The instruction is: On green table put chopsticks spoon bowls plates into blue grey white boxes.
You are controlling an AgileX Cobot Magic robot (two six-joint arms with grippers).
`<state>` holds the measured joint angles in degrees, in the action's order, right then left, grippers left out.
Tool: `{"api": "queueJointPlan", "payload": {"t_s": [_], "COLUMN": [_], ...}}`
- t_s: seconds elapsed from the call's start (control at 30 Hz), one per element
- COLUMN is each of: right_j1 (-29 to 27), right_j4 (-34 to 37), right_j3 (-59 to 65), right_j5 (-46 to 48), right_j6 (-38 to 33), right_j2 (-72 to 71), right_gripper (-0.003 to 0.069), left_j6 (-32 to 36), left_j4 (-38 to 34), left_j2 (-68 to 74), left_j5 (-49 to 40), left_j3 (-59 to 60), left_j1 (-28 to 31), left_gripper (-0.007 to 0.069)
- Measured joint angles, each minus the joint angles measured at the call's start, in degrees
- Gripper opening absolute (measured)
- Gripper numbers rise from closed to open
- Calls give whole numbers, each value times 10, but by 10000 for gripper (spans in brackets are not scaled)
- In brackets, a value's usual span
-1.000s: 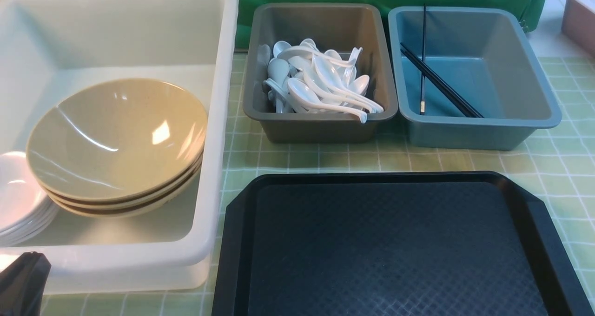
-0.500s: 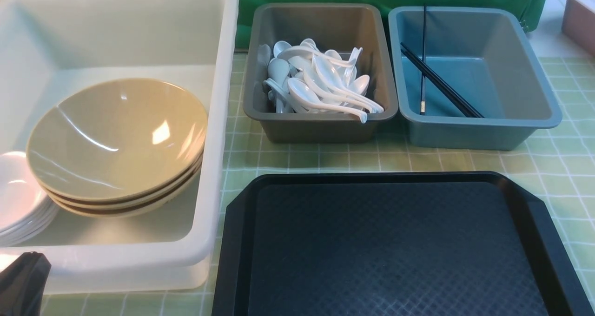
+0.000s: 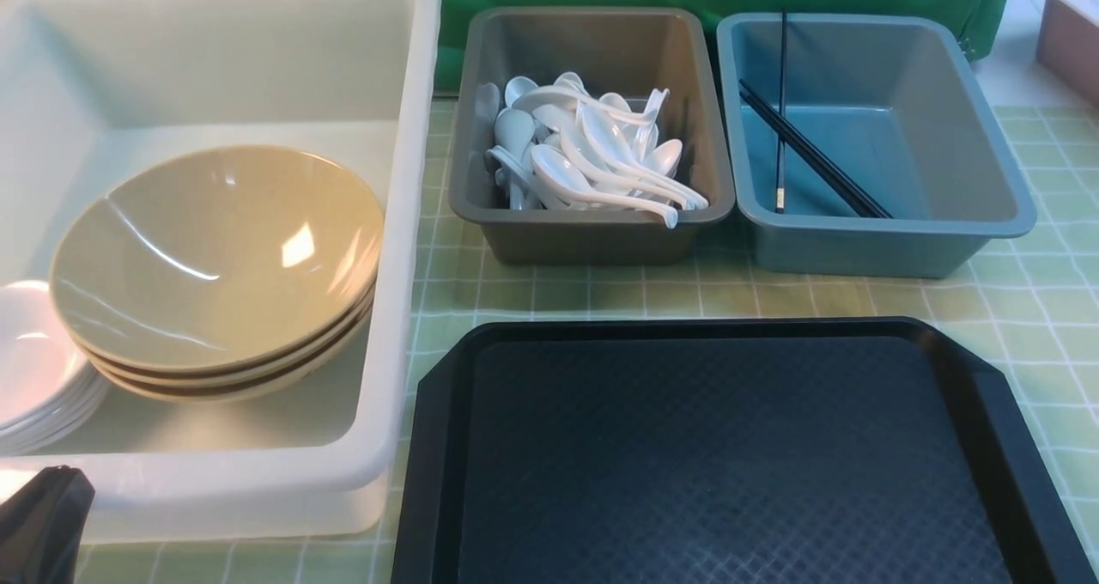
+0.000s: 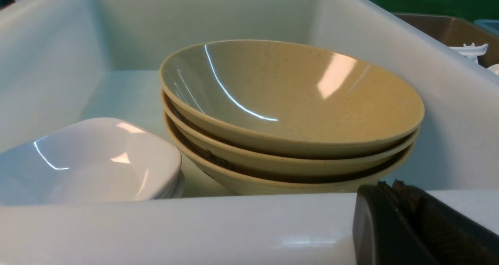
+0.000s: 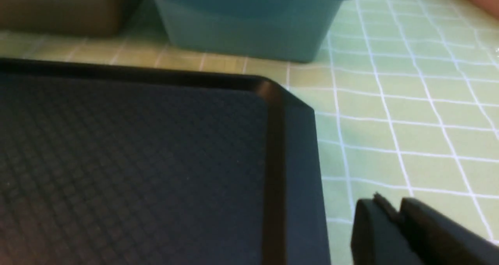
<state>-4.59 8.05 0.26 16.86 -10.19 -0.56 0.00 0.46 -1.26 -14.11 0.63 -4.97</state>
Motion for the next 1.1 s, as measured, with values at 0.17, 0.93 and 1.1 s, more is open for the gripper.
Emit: {"api": "queueJointPlan", "payload": {"t_s": [0.17,0.93,1.1], "right_j1": [0,0,0], "right_j4": [-1,-2,-2], "right_j3": [0,0,0], "right_j5": [1,1,1], "right_j6": [-24,-30,-30], "right_j2": [0,0,0], "right_gripper": [94,116,123], "left_j6": [0,0,0], "left_j4": [0,0,0], "left_j2": [0,0,0], "left_j5": [0,0,0], "left_j3": [0,0,0], "left_j1": [0,0,0], "left_gripper": [-1,-1,-1]}}
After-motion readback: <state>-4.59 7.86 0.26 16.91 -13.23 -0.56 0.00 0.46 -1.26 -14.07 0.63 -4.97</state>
